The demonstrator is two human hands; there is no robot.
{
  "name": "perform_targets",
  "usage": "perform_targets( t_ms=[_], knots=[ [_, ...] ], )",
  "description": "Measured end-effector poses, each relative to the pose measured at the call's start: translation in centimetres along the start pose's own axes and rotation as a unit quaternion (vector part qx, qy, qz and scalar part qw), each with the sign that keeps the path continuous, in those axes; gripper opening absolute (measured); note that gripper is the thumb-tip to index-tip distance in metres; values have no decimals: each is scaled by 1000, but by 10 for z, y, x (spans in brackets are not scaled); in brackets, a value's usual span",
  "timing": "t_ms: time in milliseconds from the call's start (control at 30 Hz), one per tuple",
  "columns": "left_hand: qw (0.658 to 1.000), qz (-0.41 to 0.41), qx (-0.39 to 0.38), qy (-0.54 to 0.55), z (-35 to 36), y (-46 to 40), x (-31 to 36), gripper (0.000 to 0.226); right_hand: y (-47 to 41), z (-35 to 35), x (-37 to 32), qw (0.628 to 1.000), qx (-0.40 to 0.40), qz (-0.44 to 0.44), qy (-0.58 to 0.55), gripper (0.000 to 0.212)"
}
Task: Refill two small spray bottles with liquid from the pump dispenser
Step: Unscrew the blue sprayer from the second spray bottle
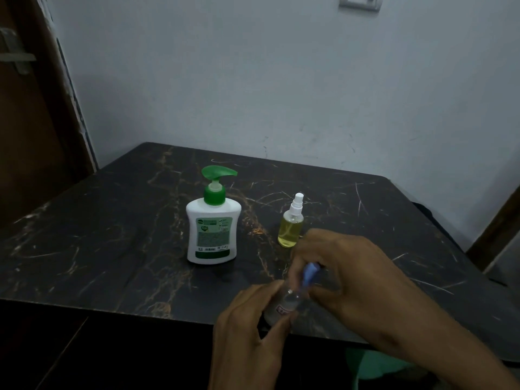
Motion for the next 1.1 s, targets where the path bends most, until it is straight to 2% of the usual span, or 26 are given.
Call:
perform_targets(
  t_ms=[67, 133, 200, 300, 367, 400, 467, 600, 733, 800, 900, 967, 1100],
  knots=[
    [1000, -9, -22, 10, -2, 0, -1, 31, 1, -8, -1, 998, -14, -28, -54, 32],
    [1000, -11, -24, 4, -4, 0, -2, 37, 1, -14, -2, 996, -3, -33, -88, 25],
    [1000, -16, -16, 4, -3, -1, -2, 39, -1, -14, 1, 999, 30, -17, -38, 15],
    [1000, -4, -5, 5, -2, 1, -2, 47, -9, -4, 0, 996, -11, 28, 80, 32],
    [1000, -5, 3, 6, -1, -1, -1, 51, -12, 1, -2, 995, -30, 33, 85, 30],
    [1000, -5, 7, 8, -1, -1, -1, 45, -12, 0, -3, 995, -38, 28, 83, 24],
    [1000, -3, 7, 5, -2, -2, -2, 31, -13, -6, -4, 996, -48, 9, 71, 8],
    [999, -24, -21, 28, -3, -4, -4, 32, -11, -14, -1, 996, -74, -41, 10, 33],
    [999, -19, -21, 16, -4, -4, -2, 36, -8, -17, -1, 994, -34, -69, -79, 28],
    [999, -29, -25, 22, -5, -3, -2, 45, -9, -13, -1, 998, -4, -66, -19, 10],
    [999, -25, -12, 23, -3, -4, -2, 49, -14, -2, 0, 995, -24, -28, 94, 29],
    [999, -27, -6, 34, -4, -4, -1, 41, -17, 1, -1, 994, -42, -15, 104, 29],
    [998, -41, -29, 39, -4, -4, -3, 36, -15, -16, -4, 997, -27, -8, 74, 6]
  ],
)
Point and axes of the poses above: each hand's wrist, its own y-axis away from the middle knuckle, its own z-axis out of the palm, x = y × z, the point moved 1 cm from there along -y, towards the middle knuckle, and after that the axes turned 12 degrees about -z, right-handed, at the moved point
